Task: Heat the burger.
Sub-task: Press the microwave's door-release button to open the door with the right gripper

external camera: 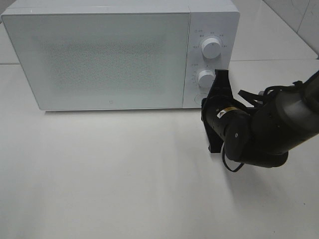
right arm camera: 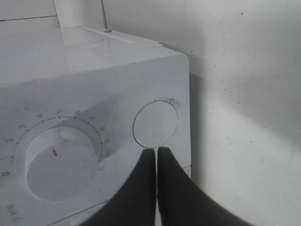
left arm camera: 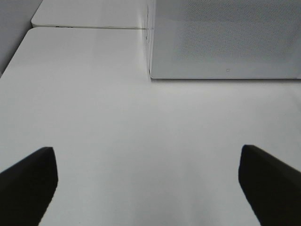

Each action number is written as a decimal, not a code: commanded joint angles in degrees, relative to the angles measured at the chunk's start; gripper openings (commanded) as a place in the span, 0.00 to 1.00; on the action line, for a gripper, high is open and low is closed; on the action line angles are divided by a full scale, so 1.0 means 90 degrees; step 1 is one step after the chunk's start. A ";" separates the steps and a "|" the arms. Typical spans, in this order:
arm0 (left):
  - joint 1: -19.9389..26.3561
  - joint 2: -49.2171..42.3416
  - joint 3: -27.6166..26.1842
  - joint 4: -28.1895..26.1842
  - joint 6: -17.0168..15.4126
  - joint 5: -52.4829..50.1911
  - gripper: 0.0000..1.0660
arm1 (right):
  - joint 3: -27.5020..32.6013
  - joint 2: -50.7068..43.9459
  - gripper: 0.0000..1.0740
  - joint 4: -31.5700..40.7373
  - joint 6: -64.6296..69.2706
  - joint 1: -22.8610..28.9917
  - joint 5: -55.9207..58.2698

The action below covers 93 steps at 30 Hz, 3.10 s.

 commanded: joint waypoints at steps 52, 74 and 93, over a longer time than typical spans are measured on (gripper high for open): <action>0.0032 -0.0121 0.0025 -0.0032 -0.0019 -0.0051 0.94 | -0.1216 0.0783 0.00 0.0070 -0.0439 -0.0312 -0.0159; 0.0032 -0.0115 0.0025 -0.0032 -0.0019 -0.0051 0.94 | -0.1738 0.0891 0.00 0.0172 -0.0592 -0.0497 -0.1235; 0.0032 -0.0115 0.0025 -0.0032 -0.0019 -0.0051 0.94 | -0.2254 0.1101 0.00 0.0242 -0.1038 -0.0535 -0.1649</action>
